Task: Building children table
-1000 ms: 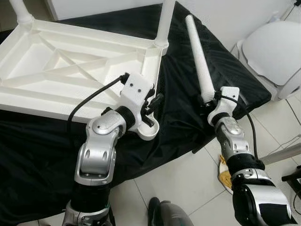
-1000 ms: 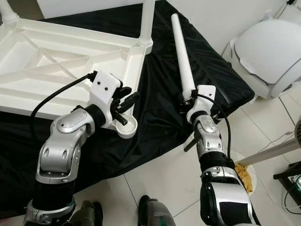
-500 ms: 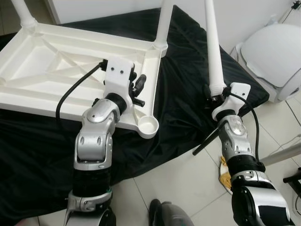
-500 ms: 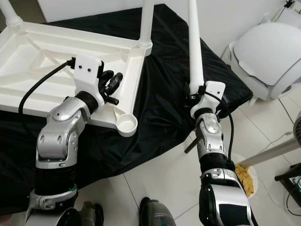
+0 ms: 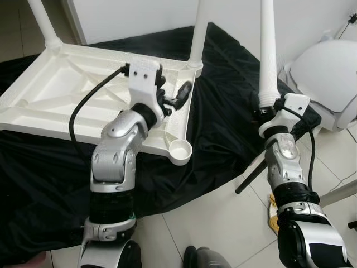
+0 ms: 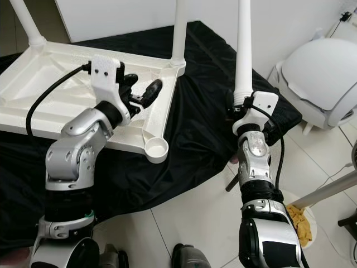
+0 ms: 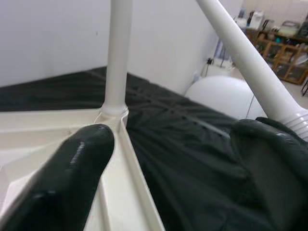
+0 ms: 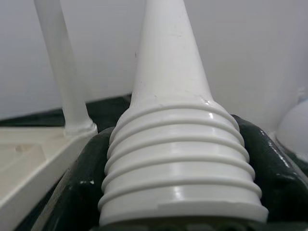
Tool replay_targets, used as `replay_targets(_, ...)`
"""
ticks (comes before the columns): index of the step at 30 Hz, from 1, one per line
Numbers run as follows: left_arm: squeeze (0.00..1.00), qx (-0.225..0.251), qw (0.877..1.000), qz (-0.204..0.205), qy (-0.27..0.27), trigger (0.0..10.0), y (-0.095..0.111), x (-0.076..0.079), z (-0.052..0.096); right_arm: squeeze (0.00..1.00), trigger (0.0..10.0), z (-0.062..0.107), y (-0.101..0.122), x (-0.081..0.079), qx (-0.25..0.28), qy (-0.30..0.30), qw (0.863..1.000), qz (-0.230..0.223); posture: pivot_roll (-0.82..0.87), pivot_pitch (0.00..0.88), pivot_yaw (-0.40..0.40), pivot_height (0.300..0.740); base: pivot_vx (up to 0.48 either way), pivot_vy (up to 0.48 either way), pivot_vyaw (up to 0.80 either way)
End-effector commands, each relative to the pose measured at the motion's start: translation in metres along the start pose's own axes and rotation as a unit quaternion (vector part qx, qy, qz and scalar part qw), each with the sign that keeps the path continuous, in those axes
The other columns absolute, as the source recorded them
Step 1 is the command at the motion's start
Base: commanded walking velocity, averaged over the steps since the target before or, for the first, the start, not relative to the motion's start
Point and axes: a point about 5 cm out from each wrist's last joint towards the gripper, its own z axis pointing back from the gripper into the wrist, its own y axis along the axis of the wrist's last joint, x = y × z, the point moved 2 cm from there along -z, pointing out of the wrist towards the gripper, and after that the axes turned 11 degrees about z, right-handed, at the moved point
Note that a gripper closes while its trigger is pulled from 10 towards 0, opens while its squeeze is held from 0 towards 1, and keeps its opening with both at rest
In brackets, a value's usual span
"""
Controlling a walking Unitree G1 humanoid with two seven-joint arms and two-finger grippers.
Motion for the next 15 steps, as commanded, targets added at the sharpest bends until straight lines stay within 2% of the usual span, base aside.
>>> replay_targets(1, 1.00, 0.004, 0.999, 0.010, -0.032, 10.0, 0.002, 0.006, -0.004, 0.00, 10.0, 0.001, 0.010, 0.009, 0.031, -0.010, 0.999, 0.011, -0.10, 0.039, -0.002, 0.740, 0.000, 0.000, 0.00)
replay_targets(4, 1.00, 0.005, 0.998, 0.027, -0.054, 10.0, 0.005, 0.011, -0.003, 0.00, 10.0, -0.001, 0.019, 0.009, 0.053, -0.007, 0.998, 0.024, -0.11, 0.040, 0.012, 0.740, 0.000, 0.000, 0.00)
replay_targets(5, 0.75, 0.003, 0.997, 0.026, -0.067, 10.0, 0.005, 0.014, -0.002, 0.00, 10.0, -0.003, 0.024, 0.008, 0.065, -0.003, 0.997, 0.030, -0.11, 0.040, 0.014, 0.740, 0.000, 0.000, 0.00)
replay_targets(6, 0.00, 0.001, 0.997, 0.026, -0.078, 10.0, 0.005, 0.016, -0.001, 0.00, 10.0, -0.004, 0.029, 0.007, 0.075, 0.001, 0.997, 0.035, -0.11, 0.044, 0.015, 0.740, 0.000, 0.000, 0.00)
replay_targets(14, 0.00, -0.019, 0.992, 0.049, -0.111, 10.0, 0.000, 0.023, 0.002, 0.00, 10.0, -0.007, 0.045, -0.004, 0.116, 0.030, 0.992, 0.050, -0.10, 0.041, 0.015, 0.740, 0.000, 0.000, 0.00)
replay_targets(15, 0.00, -0.033, 0.990, 0.056, -0.123, 10.0, -0.005, 0.026, 0.003, 0.00, 10.0, -0.007, 0.051, -0.010, 0.133, 0.046, 0.988, 0.059, -0.10, 0.040, 0.013, 0.740, 0.000, 0.000, 0.00)
